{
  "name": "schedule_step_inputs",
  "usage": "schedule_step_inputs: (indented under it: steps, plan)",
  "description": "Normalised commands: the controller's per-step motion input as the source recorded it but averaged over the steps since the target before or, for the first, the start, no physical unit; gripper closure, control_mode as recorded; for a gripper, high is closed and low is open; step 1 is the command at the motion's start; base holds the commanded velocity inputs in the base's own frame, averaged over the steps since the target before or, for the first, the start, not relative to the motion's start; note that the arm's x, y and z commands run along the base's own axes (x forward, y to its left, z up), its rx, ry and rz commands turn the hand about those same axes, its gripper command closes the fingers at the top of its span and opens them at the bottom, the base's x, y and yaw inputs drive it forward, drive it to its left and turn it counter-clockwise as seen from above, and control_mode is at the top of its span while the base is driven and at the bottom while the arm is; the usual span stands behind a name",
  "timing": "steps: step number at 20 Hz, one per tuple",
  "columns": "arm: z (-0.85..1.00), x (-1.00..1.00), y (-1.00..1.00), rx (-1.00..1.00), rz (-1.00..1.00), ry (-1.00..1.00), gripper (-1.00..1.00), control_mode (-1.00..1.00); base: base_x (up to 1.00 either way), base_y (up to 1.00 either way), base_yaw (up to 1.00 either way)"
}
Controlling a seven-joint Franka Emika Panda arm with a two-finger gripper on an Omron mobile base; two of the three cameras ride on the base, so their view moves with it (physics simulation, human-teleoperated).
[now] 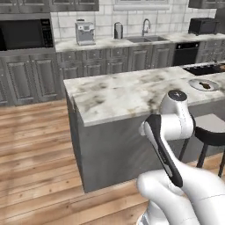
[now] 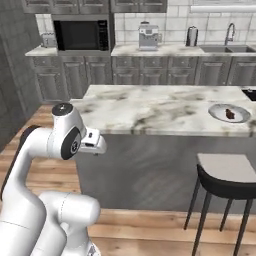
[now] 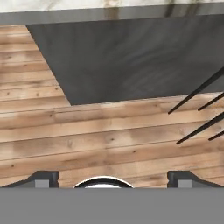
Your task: Take the chicken drumsticks from the pan and place one on each plate on the dining counter.
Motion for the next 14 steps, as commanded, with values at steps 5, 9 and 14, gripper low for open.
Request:
schedule_step_inputs:
  steps: [5, 9, 14]
  plan:
    - [0.0, 0.0, 0.0, 0.0, 0.0, 0.0, -1.0, 1.0, 0.1, 1.0, 0.0]
    - [0.0, 0.0, 0.0, 0.0, 0.0, 0.0, -1.0, 1.0, 0.18, 1.0, 0.0]
    - [0.0, 0.0, 0.0, 0.0, 0.0, 0.0, -1.0, 1.0, 0.28, 1.0, -0.02]
